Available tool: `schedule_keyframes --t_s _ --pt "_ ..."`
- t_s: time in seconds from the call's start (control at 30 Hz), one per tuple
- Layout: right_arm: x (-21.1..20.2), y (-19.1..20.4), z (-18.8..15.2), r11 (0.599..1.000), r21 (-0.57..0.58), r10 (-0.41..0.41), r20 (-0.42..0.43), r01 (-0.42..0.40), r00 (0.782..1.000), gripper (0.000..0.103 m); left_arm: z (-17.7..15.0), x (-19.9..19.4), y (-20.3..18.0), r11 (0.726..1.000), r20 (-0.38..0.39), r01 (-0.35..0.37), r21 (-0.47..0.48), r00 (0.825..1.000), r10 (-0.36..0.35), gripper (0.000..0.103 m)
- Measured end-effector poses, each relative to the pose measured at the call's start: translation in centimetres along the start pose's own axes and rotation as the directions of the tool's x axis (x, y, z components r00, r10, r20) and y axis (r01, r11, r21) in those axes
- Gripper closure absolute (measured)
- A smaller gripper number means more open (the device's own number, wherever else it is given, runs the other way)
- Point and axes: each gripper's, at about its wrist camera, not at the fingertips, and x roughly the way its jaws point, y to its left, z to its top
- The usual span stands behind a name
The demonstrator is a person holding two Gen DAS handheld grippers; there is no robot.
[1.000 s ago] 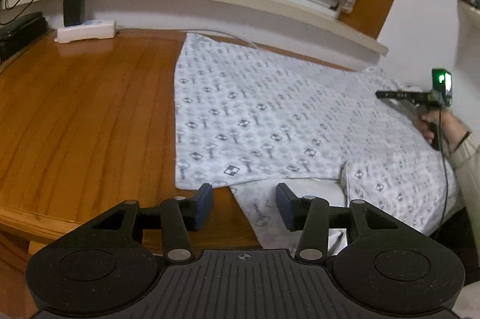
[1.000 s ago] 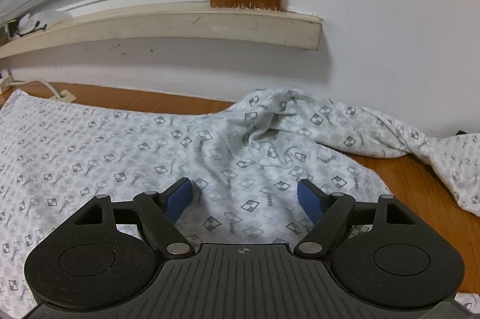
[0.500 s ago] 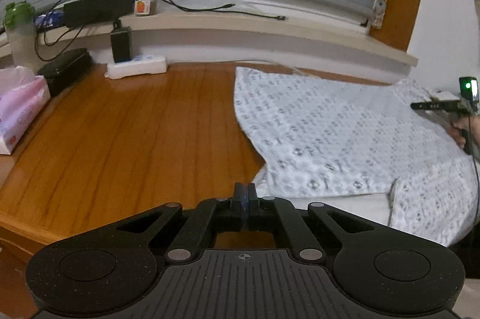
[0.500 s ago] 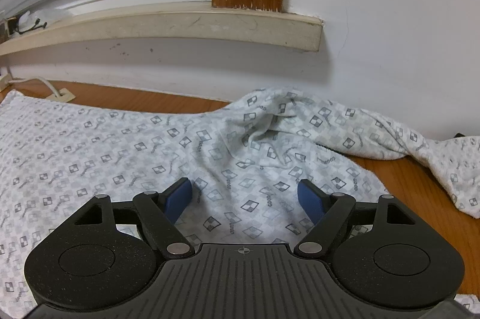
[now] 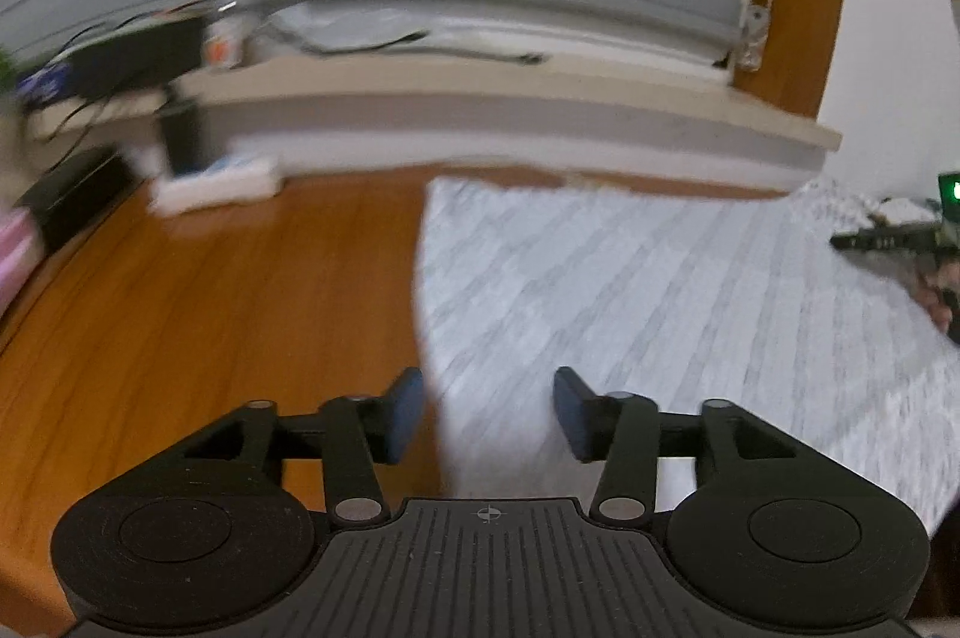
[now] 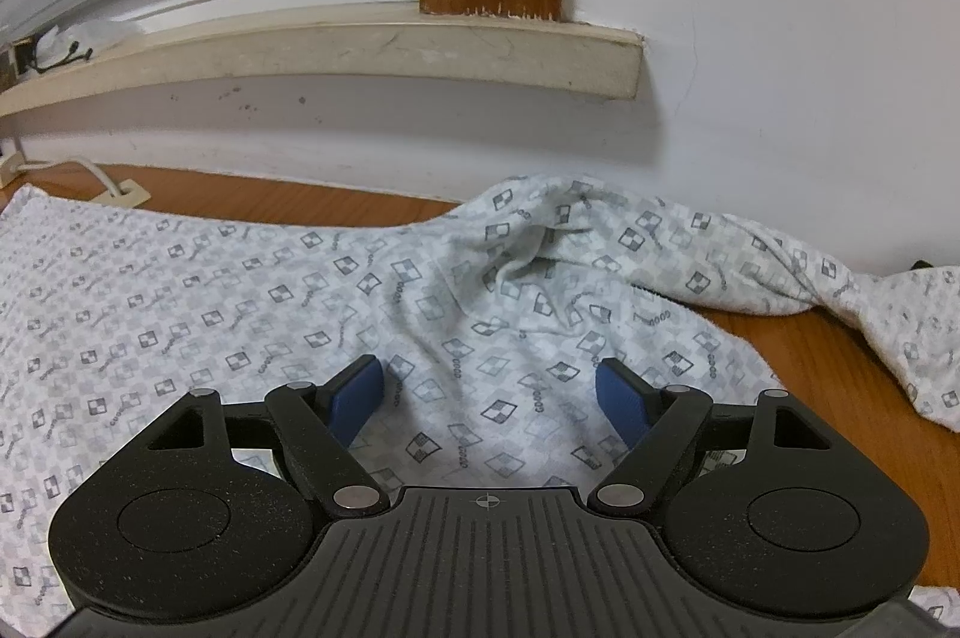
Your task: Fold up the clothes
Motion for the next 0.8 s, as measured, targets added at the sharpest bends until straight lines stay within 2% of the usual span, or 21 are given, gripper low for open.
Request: schedule_keyframes --t_s 0.07,0.13,0.2,0.23,0.7,0.8 --pt "0.0 0.0 0.0 1.000 0.002 0.001 -0.001 -0.001 1.000 0.026 2.2 2.7 -1.7 0.999 0.021 0.042 0.026 0.999 -0.043 0.035" --pt "0.0 -0.1 0.0 1.000 0.007 0.011 -0.004 -0.011 1.000 0.026 4.2 5.7 -3.4 0.995 0.034 0.077 0.061 0.996 -0.079 0.035" --pt "0.0 -0.3 -0.1 0.999 0.022 0.024 -0.008 -0.024 1.000 0.026 5.9 8.8 -5.2 0.991 0.060 0.092 0.093 0.993 -0.098 0.029" --pt "-0.1 -0.3 -0.1 0.999 0.025 0.027 -0.008 -0.027 1.000 0.026 5.9 9.5 -5.4 0.991 0.056 0.097 0.097 0.993 -0.103 0.025" --pt "-1.4 -0.1 -0.9 0.999 0.030 0.030 -0.009 -0.030 1.000 0.025 4.5 17.1 -6.5 0.982 -0.046 0.155 0.111 0.988 -0.151 0.023" --pt "-1.8 -0.7 -0.9 0.997 0.063 0.038 0.007 -0.039 0.999 0.025 4.4 17.1 -6.3 0.981 -0.048 0.162 0.106 0.986 -0.158 0.022"
